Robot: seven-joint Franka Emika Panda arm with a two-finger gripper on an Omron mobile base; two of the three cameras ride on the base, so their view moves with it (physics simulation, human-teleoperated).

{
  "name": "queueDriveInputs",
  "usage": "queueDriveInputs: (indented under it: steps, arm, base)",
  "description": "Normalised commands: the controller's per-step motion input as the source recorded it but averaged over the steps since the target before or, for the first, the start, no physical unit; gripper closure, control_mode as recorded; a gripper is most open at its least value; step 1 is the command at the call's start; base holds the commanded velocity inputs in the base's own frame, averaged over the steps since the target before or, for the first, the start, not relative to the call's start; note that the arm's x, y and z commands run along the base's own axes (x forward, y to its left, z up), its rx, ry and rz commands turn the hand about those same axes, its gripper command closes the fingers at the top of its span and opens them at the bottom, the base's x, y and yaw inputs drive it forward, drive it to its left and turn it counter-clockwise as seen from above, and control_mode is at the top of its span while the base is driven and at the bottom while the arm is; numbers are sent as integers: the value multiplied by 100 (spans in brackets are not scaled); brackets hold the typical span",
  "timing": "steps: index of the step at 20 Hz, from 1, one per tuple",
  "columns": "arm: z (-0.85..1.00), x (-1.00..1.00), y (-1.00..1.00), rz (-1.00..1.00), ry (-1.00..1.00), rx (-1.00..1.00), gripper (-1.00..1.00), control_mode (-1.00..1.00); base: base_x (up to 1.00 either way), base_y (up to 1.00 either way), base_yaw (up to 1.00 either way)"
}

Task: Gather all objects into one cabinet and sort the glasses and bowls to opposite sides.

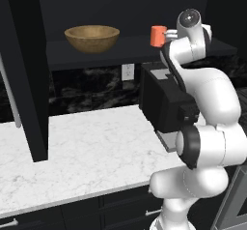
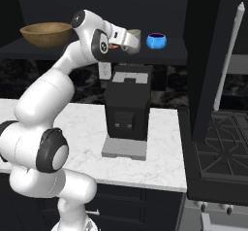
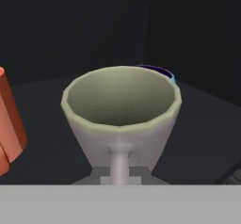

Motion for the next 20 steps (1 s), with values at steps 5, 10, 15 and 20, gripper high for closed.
queueDriveInputs:
  steps: [5,10,15,20]
  arm:
    - [-11,27,0,0,0,0,100,-100]
    - [-15,31,0,0,0,0,100,-100]
    - [-12,27,0,0,0,0,100,-100]
    - [-12,18,0,0,0,0,100,-100]
  base:
    - [0,0,0]
    - [0,0,0]
    - [0,0,0]
    - [0,0,0]
